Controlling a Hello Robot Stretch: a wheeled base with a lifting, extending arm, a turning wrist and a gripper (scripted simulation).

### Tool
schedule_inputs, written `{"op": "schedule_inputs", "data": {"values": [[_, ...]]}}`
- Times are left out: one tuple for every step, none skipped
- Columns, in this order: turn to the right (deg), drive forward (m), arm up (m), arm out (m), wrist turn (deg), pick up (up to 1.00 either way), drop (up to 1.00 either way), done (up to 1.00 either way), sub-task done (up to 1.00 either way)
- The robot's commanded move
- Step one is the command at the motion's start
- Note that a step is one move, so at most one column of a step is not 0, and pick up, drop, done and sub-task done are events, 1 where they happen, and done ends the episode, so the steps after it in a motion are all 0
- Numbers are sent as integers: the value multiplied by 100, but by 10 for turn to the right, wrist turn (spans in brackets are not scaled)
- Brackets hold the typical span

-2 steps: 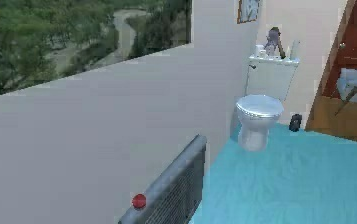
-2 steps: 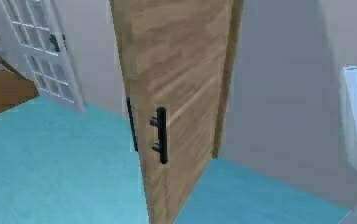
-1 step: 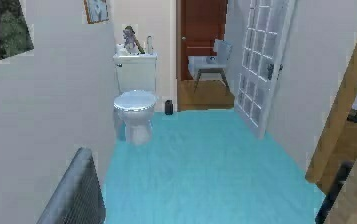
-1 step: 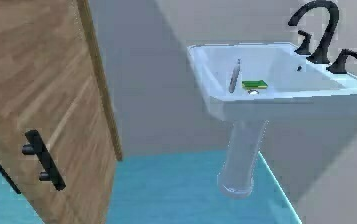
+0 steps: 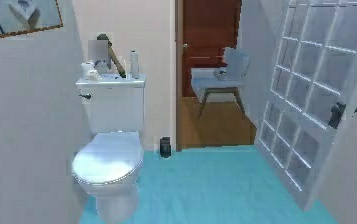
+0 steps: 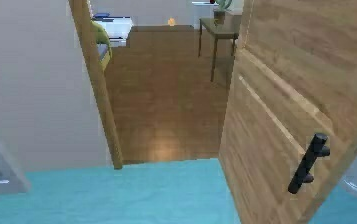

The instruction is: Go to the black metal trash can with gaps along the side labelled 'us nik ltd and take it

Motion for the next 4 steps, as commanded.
{"op": "schedule_inputs", "data": {"values": [[0,95,0,0,0,0,0,0,0],[-450,0,0,0,0,0,0,0,0],[-450,0,0,0,0,0,0,0,0],[0,0,8,0,0,0,0,0,0]]}}
